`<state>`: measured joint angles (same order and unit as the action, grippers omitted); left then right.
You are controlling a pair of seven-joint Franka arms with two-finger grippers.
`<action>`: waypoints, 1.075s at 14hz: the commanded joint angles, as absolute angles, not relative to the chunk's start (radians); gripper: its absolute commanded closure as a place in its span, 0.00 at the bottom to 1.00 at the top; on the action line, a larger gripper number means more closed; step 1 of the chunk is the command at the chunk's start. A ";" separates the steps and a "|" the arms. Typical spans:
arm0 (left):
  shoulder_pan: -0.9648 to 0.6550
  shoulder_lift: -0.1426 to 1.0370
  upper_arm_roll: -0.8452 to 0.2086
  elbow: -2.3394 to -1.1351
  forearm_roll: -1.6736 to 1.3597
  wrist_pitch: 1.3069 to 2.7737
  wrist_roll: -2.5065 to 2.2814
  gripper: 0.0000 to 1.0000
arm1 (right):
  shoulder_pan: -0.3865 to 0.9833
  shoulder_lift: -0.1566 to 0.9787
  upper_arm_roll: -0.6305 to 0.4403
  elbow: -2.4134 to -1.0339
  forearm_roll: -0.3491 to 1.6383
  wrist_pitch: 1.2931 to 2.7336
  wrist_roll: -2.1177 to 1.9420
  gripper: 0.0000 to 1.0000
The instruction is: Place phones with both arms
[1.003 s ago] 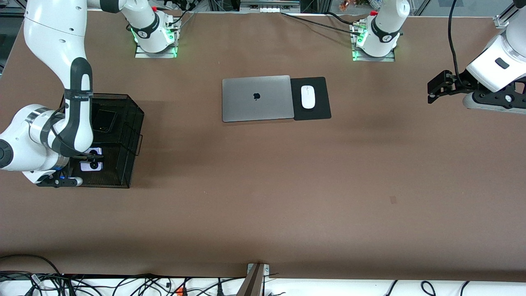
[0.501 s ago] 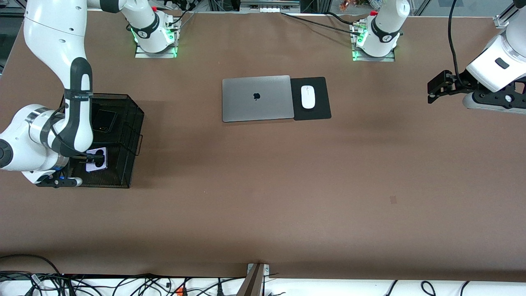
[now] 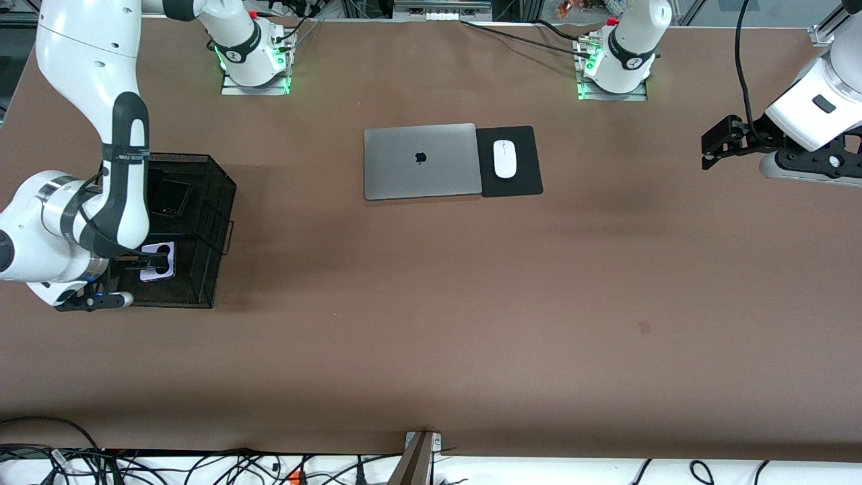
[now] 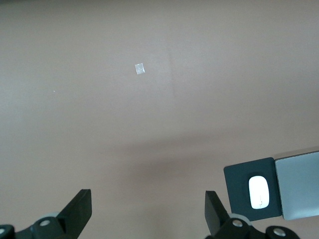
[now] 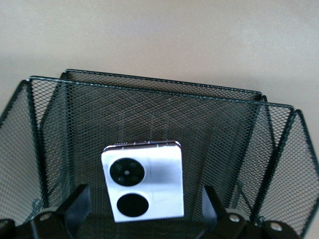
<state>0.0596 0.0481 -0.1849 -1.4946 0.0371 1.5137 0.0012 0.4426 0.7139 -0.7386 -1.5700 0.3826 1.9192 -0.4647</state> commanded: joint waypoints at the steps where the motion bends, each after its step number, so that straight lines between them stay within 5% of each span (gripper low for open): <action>1: 0.069 0.037 -0.187 -1.499 0.025 1.508 0.005 0.00 | 0.396 0.709 -0.732 -1.488 0.390 1.818 -0.497 0.01; 10: 0.078 0.035 -0.190 -1.499 0.025 1.509 0.011 0.00 | 0.417 0.615 -0.764 -1.221 0.399 1.231 -0.281 0.02; 15: 0.077 0.035 -0.192 -1.499 0.023 1.509 0.009 0.00 | 0.454 0.540 -0.761 -1.132 0.523 1.140 -0.007 0.02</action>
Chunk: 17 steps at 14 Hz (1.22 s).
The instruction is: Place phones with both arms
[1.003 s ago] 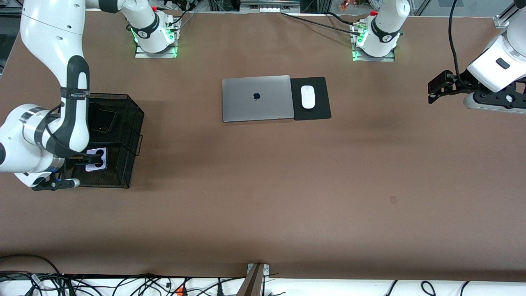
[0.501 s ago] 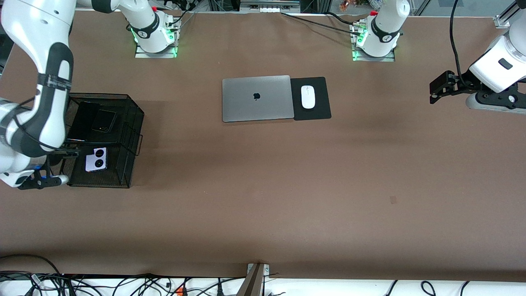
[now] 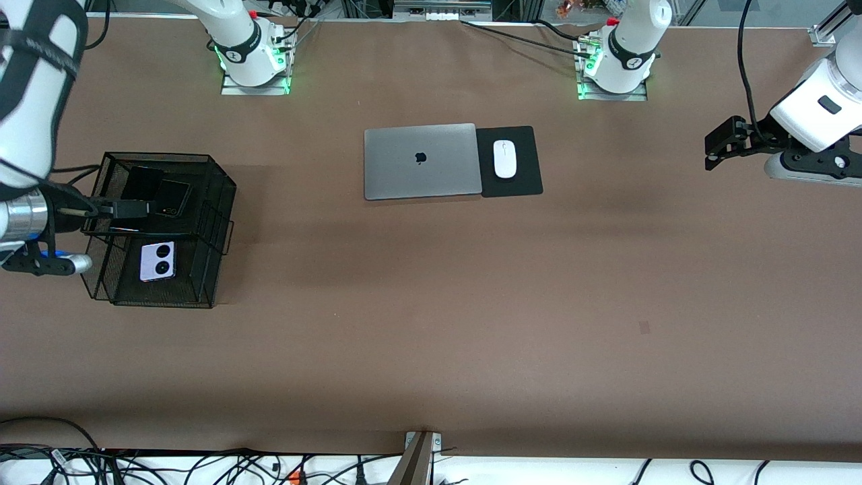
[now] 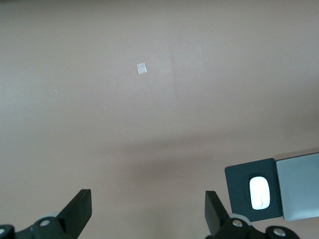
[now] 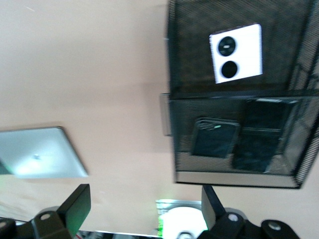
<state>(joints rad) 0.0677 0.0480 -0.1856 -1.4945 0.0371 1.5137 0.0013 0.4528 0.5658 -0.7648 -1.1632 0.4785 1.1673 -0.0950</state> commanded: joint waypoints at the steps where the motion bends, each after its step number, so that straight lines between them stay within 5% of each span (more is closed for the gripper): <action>1: 0.078 0.035 -0.192 -1.499 0.025 1.509 0.009 0.00 | 0.472 0.532 -0.762 -1.123 0.525 1.137 0.038 0.02; 7: 0.077 0.035 -0.192 -1.497 0.023 1.508 0.009 0.00 | 0.518 0.500 -0.753 -1.118 0.523 1.126 0.207 0.01; 9: 0.078 0.035 -0.192 -1.497 0.023 1.509 0.009 0.00 | 0.490 0.492 -0.677 -1.118 0.503 1.127 0.250 0.01; 11: 0.077 0.037 -0.193 -1.497 0.023 1.508 0.008 0.00 | 0.413 0.477 -0.536 -1.102 0.409 1.135 0.258 0.01; 15: 0.078 0.037 -0.189 -1.497 0.023 1.509 0.009 0.00 | 0.157 0.410 -0.073 -1.098 0.097 1.189 0.268 0.02; 17: 0.078 0.037 -0.187 -1.497 0.023 1.509 0.009 0.00 | 0.068 0.385 0.038 -1.141 0.040 1.230 0.267 0.02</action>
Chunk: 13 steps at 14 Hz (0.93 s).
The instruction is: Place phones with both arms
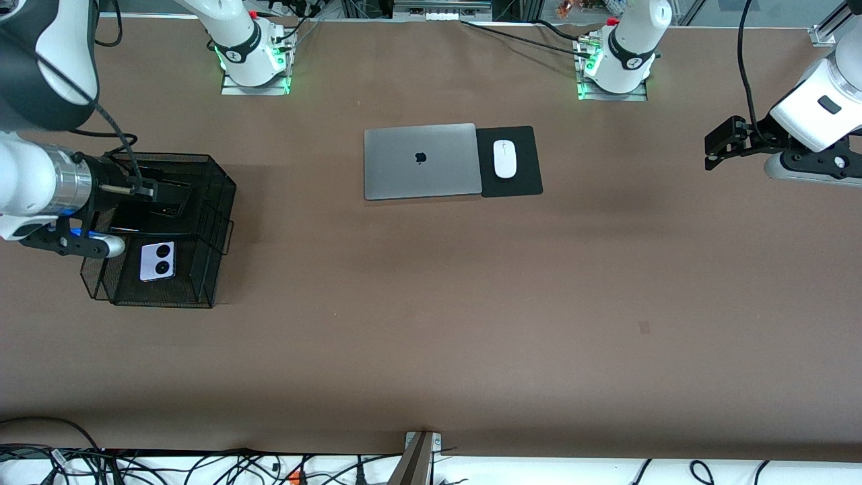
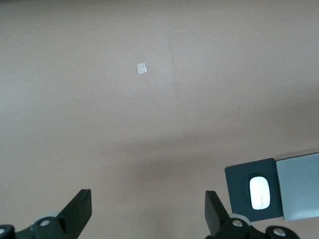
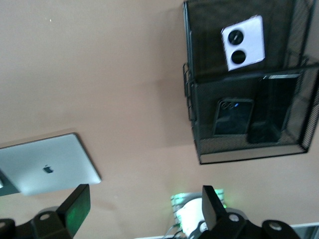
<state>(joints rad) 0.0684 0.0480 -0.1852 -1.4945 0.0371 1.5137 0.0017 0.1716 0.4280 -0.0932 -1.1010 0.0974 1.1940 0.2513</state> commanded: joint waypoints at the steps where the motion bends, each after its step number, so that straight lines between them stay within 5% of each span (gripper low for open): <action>1: 0.078 0.037 -0.187 -1.497 0.023 1.509 0.009 0.00 | 0.034 0.359 0.061 -1.190 0.038 1.267 0.256 0.02; 8: 0.078 0.037 -0.187 -1.494 0.021 1.511 0.009 0.00 | -0.009 0.062 0.083 -1.741 -0.005 1.803 0.144 0.01; 13: 0.078 0.037 -0.187 -1.494 0.009 1.513 0.009 0.00 | -0.092 0.021 0.118 -1.835 -0.005 1.891 0.077 0.00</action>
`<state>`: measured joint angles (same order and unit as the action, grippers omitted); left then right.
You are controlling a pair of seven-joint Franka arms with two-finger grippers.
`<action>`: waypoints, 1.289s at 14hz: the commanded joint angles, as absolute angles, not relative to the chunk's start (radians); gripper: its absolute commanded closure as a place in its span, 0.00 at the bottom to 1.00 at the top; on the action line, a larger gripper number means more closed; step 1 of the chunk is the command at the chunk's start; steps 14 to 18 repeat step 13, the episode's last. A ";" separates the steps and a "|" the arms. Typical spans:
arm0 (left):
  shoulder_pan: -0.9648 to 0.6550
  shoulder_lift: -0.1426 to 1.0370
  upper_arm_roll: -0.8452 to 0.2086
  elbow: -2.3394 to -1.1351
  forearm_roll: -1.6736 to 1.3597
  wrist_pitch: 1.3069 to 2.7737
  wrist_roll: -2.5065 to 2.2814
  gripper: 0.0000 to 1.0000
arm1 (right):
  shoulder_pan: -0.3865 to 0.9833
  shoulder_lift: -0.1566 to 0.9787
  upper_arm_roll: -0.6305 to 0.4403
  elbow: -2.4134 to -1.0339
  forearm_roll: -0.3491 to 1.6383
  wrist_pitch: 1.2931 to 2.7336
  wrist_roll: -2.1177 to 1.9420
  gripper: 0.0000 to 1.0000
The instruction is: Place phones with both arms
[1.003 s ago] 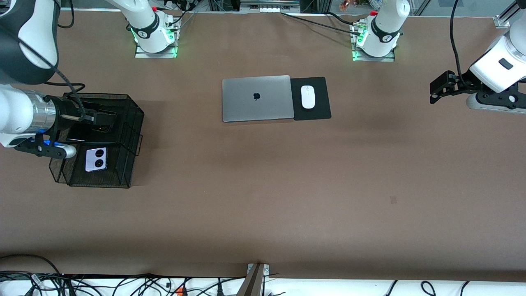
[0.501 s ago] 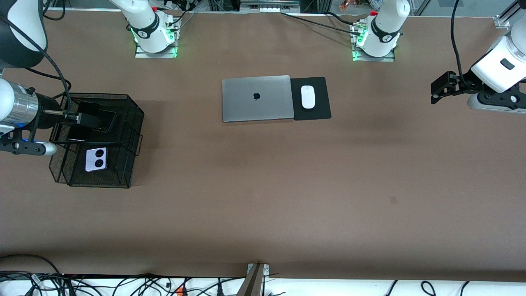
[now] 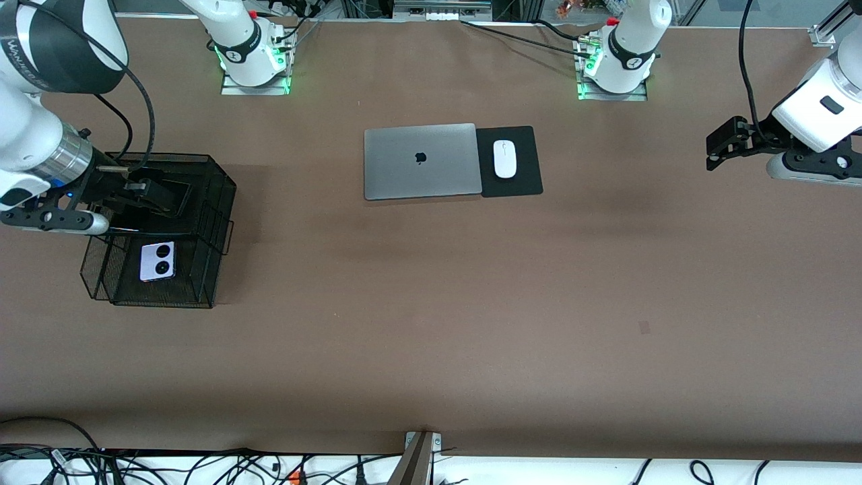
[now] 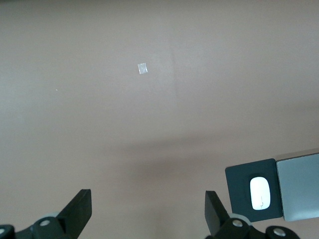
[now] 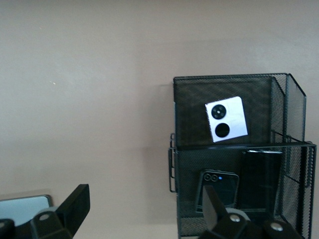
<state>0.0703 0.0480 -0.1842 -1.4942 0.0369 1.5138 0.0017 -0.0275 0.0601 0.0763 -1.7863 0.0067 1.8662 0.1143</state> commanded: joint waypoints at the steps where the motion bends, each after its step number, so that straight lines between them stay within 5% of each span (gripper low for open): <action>1: 0.078 0.037 -0.187 -1.494 0.008 1.513 0.009 0.00 | -0.095 0.020 0.117 -1.832 -0.006 1.887 0.075 0.00; 18: 0.078 0.035 -0.189 -1.494 0.009 1.509 0.009 0.00 | -0.091 0.032 0.118 -1.770 0.006 1.789 0.127 0.00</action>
